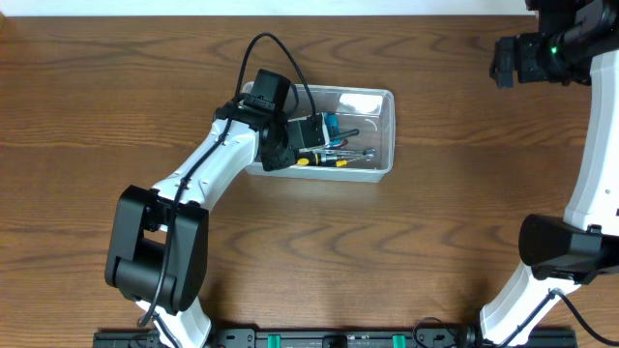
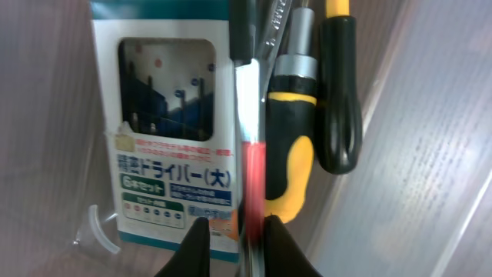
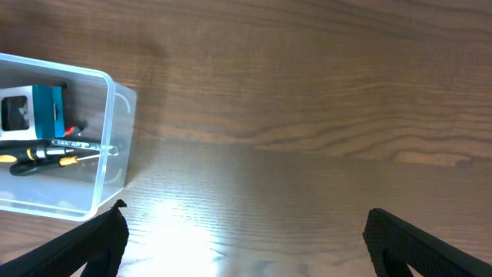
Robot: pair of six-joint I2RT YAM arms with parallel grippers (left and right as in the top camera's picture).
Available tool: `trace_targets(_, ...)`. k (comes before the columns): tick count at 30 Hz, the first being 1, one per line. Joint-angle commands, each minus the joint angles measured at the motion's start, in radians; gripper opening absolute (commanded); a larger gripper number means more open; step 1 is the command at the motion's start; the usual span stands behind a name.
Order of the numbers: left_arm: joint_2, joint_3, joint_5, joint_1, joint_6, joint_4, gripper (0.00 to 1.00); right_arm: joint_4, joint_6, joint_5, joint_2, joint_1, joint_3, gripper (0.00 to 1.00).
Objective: Pack container
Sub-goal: 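Carry the hammer with the left gripper and lower it into the container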
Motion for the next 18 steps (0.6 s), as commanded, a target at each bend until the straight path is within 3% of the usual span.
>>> trace_targets(1,0.008,0.006,0.021,-0.001,0.009,-0.007,0.22,-0.001,-0.004,-0.008,0.006,-0.003,-0.005,0.99)
trace_targets(2,0.008,0.006,0.021,-0.001,0.009,-0.007,0.29,-0.001,-0.005,-0.008,0.006,-0.003,-0.005,0.99)
trace_targets(6,0.008,0.006,0.021,-0.001,0.000,-0.008,0.36,-0.001,-0.005,-0.008,0.006,-0.003,-0.005,0.99)
trace_targets(18,0.008,0.006,0.020,-0.001,-0.002,-0.066,0.36,0.003,-0.005,-0.008,0.006,-0.004,-0.005,0.99)
